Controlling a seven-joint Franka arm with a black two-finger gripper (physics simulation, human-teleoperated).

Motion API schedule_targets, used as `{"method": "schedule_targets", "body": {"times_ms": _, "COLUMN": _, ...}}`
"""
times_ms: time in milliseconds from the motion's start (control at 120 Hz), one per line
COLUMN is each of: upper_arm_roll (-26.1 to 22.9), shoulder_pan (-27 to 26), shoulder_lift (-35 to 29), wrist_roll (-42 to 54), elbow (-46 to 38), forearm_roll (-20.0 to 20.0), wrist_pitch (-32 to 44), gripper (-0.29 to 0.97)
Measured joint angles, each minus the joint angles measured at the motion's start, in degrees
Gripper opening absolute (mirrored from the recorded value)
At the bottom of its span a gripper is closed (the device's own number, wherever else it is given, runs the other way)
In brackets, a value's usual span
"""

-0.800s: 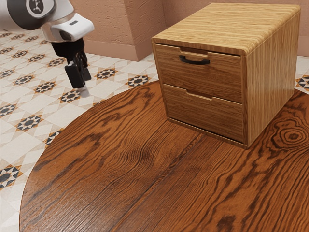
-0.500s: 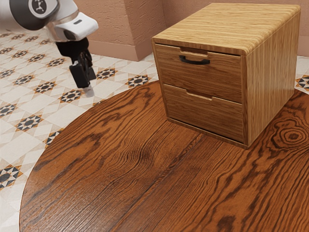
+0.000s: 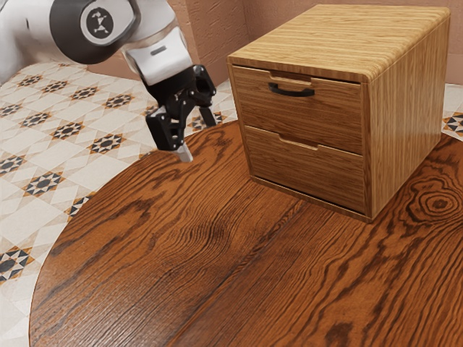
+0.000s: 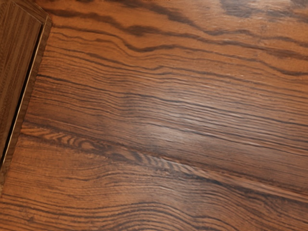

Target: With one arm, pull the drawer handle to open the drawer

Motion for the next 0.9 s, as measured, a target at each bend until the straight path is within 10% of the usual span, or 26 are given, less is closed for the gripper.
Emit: {"method": "schedule_targets", "body": {"times_ms": 900, "upper_arm_roll": -1.28, "shoulder_pan": -0.01, "shoulder_lift": 13.98, "wrist_roll": 19.49, "elbow": 8.03, "forearm_roll": 0.00, "wrist_pitch": 29.14, "gripper": 0.30}}
